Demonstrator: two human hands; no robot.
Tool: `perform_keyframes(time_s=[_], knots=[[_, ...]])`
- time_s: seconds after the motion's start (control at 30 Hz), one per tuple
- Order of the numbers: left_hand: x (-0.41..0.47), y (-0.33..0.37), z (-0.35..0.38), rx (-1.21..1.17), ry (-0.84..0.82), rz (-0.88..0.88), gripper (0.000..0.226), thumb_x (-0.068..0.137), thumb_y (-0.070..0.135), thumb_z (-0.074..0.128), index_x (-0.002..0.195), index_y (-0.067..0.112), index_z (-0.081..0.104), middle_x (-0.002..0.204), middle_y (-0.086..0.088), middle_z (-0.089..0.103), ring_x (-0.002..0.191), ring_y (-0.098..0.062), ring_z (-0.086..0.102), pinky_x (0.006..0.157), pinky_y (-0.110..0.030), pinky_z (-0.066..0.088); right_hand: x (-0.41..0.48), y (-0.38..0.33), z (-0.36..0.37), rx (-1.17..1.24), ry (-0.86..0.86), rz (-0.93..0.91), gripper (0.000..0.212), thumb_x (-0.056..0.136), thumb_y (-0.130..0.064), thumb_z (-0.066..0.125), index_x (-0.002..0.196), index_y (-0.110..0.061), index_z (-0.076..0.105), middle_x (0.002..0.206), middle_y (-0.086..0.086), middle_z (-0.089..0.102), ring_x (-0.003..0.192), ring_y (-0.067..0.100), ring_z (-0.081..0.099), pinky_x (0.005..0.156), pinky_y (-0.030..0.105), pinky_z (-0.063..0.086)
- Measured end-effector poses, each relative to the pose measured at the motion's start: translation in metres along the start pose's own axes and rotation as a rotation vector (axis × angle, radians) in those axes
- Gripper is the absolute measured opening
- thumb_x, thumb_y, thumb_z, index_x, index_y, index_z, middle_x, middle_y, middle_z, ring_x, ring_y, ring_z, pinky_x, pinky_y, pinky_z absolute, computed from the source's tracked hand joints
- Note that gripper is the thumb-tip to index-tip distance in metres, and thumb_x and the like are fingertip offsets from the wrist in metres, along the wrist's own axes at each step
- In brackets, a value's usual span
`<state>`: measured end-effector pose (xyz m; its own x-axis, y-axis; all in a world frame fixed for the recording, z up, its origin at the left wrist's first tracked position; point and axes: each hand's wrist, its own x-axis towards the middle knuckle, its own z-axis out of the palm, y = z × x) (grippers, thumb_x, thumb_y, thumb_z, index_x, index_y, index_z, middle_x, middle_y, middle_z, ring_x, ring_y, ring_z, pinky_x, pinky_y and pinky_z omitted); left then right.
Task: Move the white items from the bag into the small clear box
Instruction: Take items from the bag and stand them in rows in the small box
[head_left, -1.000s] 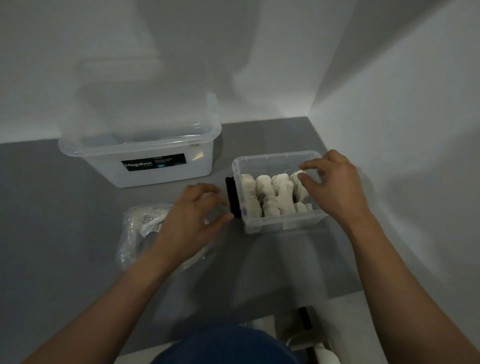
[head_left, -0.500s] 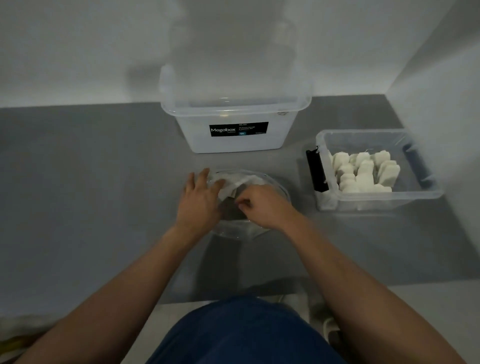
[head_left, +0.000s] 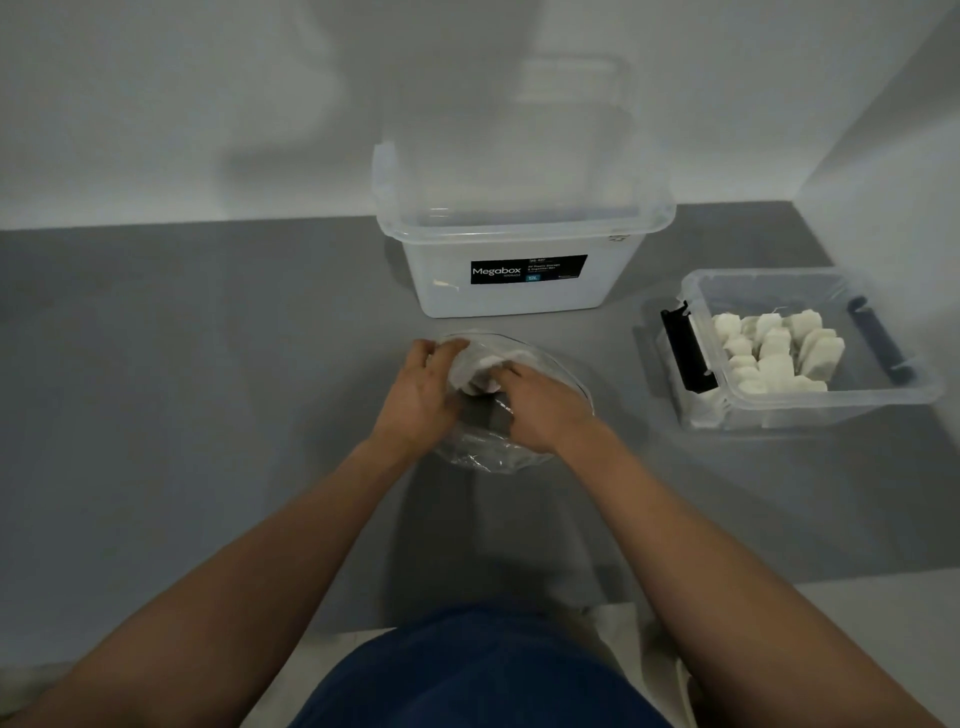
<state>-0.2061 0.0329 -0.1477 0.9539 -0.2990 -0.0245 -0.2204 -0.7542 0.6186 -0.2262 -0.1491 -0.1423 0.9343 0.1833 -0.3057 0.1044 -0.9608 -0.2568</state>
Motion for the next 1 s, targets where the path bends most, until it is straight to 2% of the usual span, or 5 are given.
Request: perform_keyframes(time_s=[0.27,0.43,0.57,0.83,1.0], knots=[[0.001,0.009,0.0,-0.057,-0.061,0.041,0.069,0.084,-0.003,0.05,0.144,0.024,0.029,0.071,-0.005,0.055,0.053,-0.019,0.052,0.053,-0.033,0.039,0.001,-0.006,-0.005,0.382,0.108,0.156,0.029,0.086,-0.019,0.054,0.114,-0.018,0.061,0.108,0.001,0.069,0.096,0.022,0.065,0.074,0.033,0.05],[-0.004,0.009,0.005,-0.101,-0.085,0.106,0.072,0.089,-0.002,0.049,0.152,0.023,0.024,0.103,-0.012,0.063,0.062,-0.018,0.056,0.061,-0.028,0.041,0.007,-0.008,-0.007,0.555,0.176,0.321,0.012,0.088,-0.014,0.059,0.097,-0.017,0.067,0.083,-0.004,0.063,0.079,0.019,0.06,0.053,0.022,0.036],[-0.006,0.009,0.008,-0.127,-0.091,0.11,0.079,0.089,0.0,0.052,0.157,0.024,0.02,0.138,-0.021,0.053,0.112,-0.037,0.062,0.086,-0.04,0.053,0.01,-0.007,-0.004,0.621,0.149,0.318,0.011,0.087,-0.017,0.07,0.098,-0.019,0.069,0.085,-0.006,0.068,0.081,0.017,0.064,0.061,0.024,0.044],[-0.005,0.018,0.01,-0.001,-0.089,0.081,0.083,0.093,0.011,0.052,0.154,0.042,0.005,0.13,-0.017,0.049,0.111,-0.035,0.055,0.087,-0.054,0.054,-0.004,-0.007,-0.013,0.176,0.113,0.155,0.015,0.088,-0.023,0.059,0.101,-0.021,0.067,0.092,0.003,0.071,0.087,0.03,0.067,0.071,0.039,0.057],[-0.002,0.021,0.002,0.006,-0.14,0.054,0.071,0.085,0.044,0.047,0.152,0.025,0.036,0.138,-0.017,0.044,0.118,-0.04,0.052,0.097,-0.055,0.05,-0.028,0.005,-0.03,0.212,0.171,0.196,0.022,0.083,-0.019,0.062,0.1,-0.029,0.071,0.089,0.0,0.071,0.085,0.026,0.066,0.072,0.038,0.057]])
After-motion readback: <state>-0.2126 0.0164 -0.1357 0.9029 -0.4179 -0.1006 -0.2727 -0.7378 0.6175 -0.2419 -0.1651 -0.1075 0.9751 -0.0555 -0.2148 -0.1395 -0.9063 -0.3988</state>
